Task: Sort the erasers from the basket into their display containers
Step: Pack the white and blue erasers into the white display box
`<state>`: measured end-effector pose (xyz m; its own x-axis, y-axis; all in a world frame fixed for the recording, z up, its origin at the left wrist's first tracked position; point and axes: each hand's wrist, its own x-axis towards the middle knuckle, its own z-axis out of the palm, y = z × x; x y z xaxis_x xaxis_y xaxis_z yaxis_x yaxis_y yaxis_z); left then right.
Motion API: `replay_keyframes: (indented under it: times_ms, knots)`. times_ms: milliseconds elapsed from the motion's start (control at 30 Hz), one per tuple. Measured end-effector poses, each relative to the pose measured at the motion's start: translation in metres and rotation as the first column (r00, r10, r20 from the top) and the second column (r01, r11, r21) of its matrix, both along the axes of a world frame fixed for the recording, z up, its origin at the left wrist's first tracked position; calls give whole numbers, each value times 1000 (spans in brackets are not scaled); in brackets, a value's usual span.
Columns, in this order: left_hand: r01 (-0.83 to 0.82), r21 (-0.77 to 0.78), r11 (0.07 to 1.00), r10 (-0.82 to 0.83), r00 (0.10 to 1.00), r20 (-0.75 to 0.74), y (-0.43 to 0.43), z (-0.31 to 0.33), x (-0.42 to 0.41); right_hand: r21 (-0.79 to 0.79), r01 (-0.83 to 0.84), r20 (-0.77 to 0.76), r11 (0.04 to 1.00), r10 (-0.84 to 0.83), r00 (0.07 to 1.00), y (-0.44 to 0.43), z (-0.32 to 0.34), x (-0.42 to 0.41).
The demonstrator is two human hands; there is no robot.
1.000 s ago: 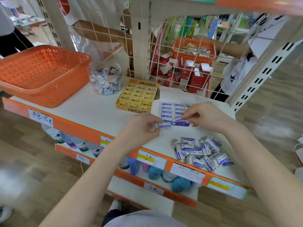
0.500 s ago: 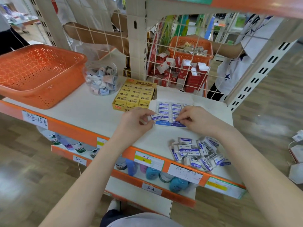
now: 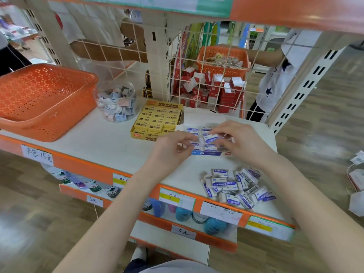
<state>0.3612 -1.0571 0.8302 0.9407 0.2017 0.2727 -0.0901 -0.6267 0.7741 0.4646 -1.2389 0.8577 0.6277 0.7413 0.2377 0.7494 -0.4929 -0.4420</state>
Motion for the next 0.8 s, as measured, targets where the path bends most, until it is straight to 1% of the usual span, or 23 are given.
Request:
replay_keyframes:
  times_ms: [67, 133, 233, 400, 500, 667, 800]
  knots:
    - [32, 86, 996, -30, 999, -28, 0, 2, 5, -79, 42, 9, 996, -42, 999, -11, 7, 8]
    - [84, 163, 983, -70, 993, -90, -1, 4, 12, -194, 52, 34, 980, -46, 998, -21, 13, 15]
    - [151, 216, 965, -118, 980, -159, -2, 7, 26, -326, 48, 37, 944, -38, 999, -27, 15, 19]
    - [269, 356, 895, -149, 932, -331, -3, 7, 51, -358, 42, 37, 933, -31, 999, -21, 7, 13]
    - [308, 348, 885, -159, 904, -397, 0, 8, 61, -351, 58, 27, 935, -52, 998, -19, 5, 13]
    - [317, 330, 889, -181, 906, -382, 5, 8, 63, -417, -3, 38, 909, 21, 999, -18, -1, 13]
    - [314, 325, 892, -180, 906, -382, 5, 7, 62, -416, 6, 47, 909, 14, 999, -19, -3, 13]
